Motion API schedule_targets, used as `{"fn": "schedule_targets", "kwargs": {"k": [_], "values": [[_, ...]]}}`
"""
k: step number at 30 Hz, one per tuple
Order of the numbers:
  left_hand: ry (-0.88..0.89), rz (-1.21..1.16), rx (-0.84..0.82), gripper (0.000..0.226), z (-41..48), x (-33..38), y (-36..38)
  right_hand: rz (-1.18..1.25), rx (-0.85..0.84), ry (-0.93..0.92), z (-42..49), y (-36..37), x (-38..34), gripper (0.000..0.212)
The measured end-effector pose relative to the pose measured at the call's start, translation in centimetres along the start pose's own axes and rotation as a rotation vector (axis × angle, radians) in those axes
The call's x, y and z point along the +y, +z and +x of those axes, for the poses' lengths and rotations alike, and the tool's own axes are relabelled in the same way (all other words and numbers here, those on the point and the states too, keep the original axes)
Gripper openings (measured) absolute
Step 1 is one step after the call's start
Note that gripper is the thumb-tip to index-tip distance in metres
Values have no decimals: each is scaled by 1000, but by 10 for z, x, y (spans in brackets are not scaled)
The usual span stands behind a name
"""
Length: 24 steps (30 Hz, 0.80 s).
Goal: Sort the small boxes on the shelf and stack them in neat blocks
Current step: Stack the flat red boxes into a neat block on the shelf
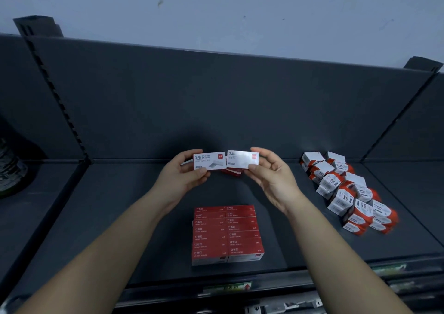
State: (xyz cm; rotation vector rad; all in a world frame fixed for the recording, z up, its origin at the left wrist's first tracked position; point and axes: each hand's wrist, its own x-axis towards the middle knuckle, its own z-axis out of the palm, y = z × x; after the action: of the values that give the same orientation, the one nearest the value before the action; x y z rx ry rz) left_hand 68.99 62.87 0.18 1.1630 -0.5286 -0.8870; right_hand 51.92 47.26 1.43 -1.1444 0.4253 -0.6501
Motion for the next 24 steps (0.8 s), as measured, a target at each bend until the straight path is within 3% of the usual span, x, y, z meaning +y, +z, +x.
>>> {"fn": "schedule_targets", "kwargs": {"k": [5,14,18,24], "values": [[-15,-6,3,43,-2,1,2,43,-7,9,-4,4,-3,42],[-78,-84,-18,24,-7,5,4,16,-57,117,-12,6,-1,28],[-125,-92,-54,28,-9,6,3,-96,-77,163,-16,5,3,26],[-190,-244,-70,18,-10,9,7,-13,-59,120,-19,10,13,16]]}}
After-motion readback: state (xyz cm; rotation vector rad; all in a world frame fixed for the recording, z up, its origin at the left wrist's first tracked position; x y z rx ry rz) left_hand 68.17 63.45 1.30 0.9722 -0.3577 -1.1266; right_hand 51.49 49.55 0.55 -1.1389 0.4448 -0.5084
